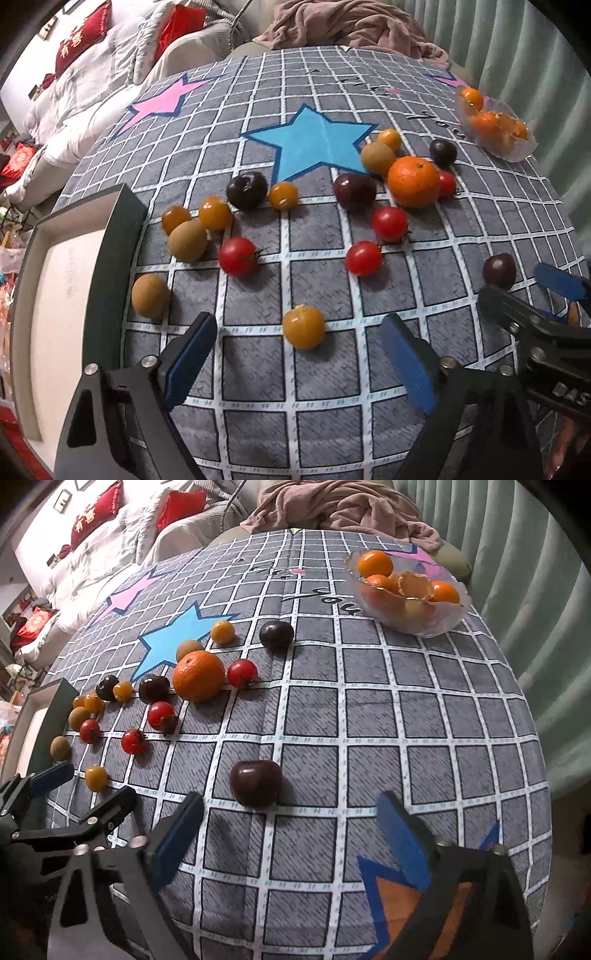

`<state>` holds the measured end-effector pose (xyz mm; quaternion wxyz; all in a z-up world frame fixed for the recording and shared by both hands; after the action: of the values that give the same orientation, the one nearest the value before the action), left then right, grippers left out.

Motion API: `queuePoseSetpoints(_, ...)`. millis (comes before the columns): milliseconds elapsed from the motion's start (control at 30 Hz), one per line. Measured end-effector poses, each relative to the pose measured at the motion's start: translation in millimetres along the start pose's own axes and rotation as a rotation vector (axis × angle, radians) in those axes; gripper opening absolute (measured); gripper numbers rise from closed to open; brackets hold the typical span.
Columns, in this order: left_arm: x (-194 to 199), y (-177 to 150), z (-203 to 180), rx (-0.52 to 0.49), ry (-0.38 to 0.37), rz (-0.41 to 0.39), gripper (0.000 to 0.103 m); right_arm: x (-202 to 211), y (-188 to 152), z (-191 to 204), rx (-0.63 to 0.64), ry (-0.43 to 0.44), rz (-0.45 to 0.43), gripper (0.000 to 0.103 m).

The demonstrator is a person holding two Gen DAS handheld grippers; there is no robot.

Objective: Organize fruits
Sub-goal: 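Grasp the yellow cherry tomato with the left tool while the right tool grasps the dark plum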

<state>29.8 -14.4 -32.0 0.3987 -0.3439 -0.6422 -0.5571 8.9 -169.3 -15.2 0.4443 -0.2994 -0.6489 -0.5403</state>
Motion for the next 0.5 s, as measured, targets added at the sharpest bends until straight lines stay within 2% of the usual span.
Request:
queuePoseSetpoints(33, 0, 0, -1, -0.006, -0.002, -0.003, 0.089, -1, 1, 1, 0.012, -0.01, 0.0, 0.084)
queuePoseSetpoints(167, 2, -1, -5, -0.009, -0.044, 0.001, 0.074, -1, 5, 10, 0.061, -0.037, -0.001, 0.068)
queuePoseSetpoints(200, 2, -1, -6, -0.016, -0.043, -0.004, 0.074, -1, 6, 14, 0.077, -0.045, -0.004, 0.066)
queuePoseSetpoints(267, 3, -2, -7, -0.02, -0.054, -0.008, 0.071, 0, 7, 19, 0.096, -0.036, -0.014, 0.056)
queuePoseSetpoints(367, 4, -3, -5, -0.015, -0.076, -0.008, 0.066, 2, 8, 24, 0.117, -0.022, -0.028, 0.032)
queuePoseSetpoints(433, 5, -4, -5, -0.023, -0.087, -0.016, 0.057, 2, 8, 24, 0.107, -0.013, -0.035, 0.031)
queuePoseSetpoints(500, 7, -5, -4, -0.029, -0.098, -0.02, 0.044, 3, 6, 21, 0.085, 0.009, -0.047, 0.031)
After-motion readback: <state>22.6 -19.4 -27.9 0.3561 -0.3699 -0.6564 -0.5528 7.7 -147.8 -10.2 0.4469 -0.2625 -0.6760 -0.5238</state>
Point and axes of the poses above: each gripper's, at about its wrist camera, not at the fingertips, and x roughly against the way its jaws point, z to its left, y to its top, the point moved 4 cm from there along -x, roughly the way its jaws point, and after that the axes turned 14 degrees about x, right-handed, at the moved point
